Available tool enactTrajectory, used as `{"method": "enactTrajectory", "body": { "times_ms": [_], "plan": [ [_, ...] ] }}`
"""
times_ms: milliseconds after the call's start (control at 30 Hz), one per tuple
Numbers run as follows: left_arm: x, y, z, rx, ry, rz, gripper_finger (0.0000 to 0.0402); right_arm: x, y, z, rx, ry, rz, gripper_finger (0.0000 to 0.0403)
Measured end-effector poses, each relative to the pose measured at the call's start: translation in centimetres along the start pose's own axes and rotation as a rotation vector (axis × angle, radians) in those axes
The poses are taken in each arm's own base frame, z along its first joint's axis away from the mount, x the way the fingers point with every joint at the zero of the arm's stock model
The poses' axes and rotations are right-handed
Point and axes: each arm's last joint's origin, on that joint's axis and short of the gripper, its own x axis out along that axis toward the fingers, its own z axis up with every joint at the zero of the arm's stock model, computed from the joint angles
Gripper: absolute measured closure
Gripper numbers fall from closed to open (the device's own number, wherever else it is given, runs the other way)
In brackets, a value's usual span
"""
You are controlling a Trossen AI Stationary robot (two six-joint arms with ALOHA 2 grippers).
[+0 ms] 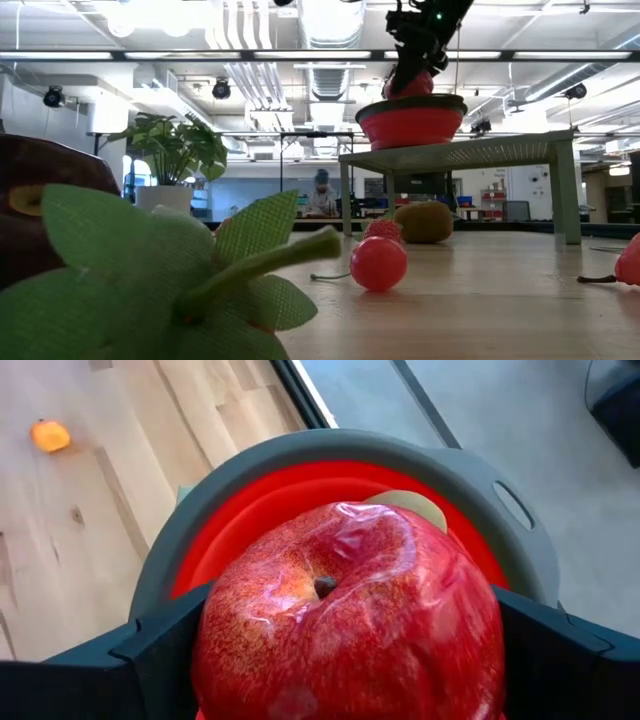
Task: Pick & Place Fruit
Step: Put the red apple into the red strainer bowl, then put the yellow pear into the red strainer bowl
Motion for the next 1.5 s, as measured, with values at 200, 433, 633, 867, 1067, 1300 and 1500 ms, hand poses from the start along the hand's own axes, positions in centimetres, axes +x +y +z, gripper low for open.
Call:
{"method": "enactTrajectory", "body": {
  "times_ms": [200,433,633,867,1067,1300,1500],
  "plan": [
    [-0.4,-0.3,0.4,0.006,-0.011,-0.004,0.0032,0.1,0.2,0.0,0.000,0.002,0.043,0.0034],
    [-0.4,-0.3,0.3,0.003,-0.005,-0.001,0.0032,0.1,0.3,-0.2,0.009,0.018,0.085,0.0010],
    [-0.4,-0.3,0.3,0.008,-0.003,0.000,0.0032,0.1,0.3,-0.3,0.005,0.024,0.081,0.0004],
    [-0.7,-0.3,0.0,0.039,0.046,0.019,0.0032,-1.6,-0.1,0.3,0.000,-0.033,0.078,0.0007],
    [-2.3,-1.1,0.1,0.214,0.138,0.034,0.0032,-4.1,-0.5,0.4,0.074,-0.086,0.083,0.0007],
    [-4.3,-1.3,-1.8,0.330,0.418,0.071,0.0032,-6.7,1.2,0.0,0.017,-0.150,0.142,0.0007],
    [-5.9,-1.3,-4.2,0.361,0.705,0.237,0.0032,-8.4,4.3,-0.6,-0.063,-0.166,0.151,0.0007]
  ]
}}
